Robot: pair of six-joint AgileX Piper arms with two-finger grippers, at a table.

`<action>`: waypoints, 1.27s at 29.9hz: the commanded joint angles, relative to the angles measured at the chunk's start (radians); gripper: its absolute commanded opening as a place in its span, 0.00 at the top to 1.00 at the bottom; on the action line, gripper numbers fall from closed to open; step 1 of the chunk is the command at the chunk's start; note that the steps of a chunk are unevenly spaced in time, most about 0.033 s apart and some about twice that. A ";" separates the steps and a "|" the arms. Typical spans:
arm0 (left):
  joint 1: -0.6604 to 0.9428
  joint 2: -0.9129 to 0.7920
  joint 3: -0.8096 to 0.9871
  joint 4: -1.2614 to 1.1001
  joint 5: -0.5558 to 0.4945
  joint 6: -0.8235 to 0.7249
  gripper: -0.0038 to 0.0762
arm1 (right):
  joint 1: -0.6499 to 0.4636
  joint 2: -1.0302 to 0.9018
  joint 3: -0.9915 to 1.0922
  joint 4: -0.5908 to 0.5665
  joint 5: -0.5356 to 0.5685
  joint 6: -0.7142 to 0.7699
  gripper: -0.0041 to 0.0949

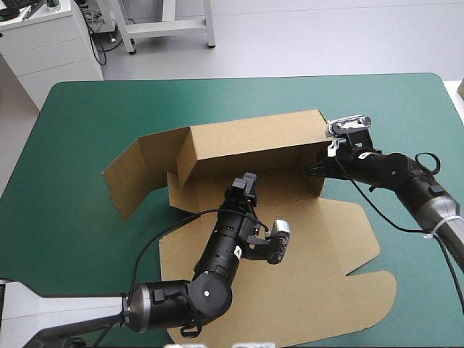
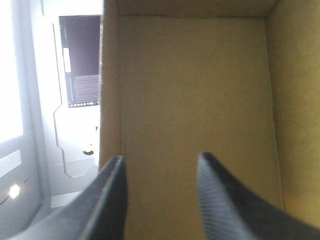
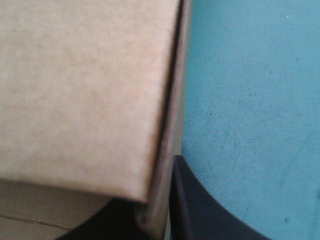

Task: Fold the box

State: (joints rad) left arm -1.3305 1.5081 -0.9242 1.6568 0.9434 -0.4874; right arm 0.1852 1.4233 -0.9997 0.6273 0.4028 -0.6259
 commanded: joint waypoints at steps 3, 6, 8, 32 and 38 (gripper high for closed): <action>0.011 -0.043 -0.102 -0.205 -0.008 0.250 0.97 | 0.002 -0.030 -0.037 0.016 -0.019 0.012 0.98; 0.053 -0.051 -0.212 -0.500 -0.055 0.474 0.97 | 0.002 -0.030 -0.037 0.008 -0.005 0.019 0.98; 0.106 -0.054 -0.305 -0.760 -0.057 0.662 0.97 | 0.002 -0.030 -0.037 0.004 0.005 0.024 0.98; 1.648 -0.057 -0.717 -2.643 0.191 1.013 0.97 | 0.000 -0.029 -0.038 -0.005 -0.060 0.062 0.98; 1.890 -0.057 -0.526 -2.896 0.213 1.068 0.97 | 0.000 -0.029 -0.038 -0.005 -0.052 0.062 0.98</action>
State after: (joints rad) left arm 0.4834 1.4936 -1.5031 -1.0618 1.1622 0.5548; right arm 0.1852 1.4244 -1.0021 0.5896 0.4007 -0.5722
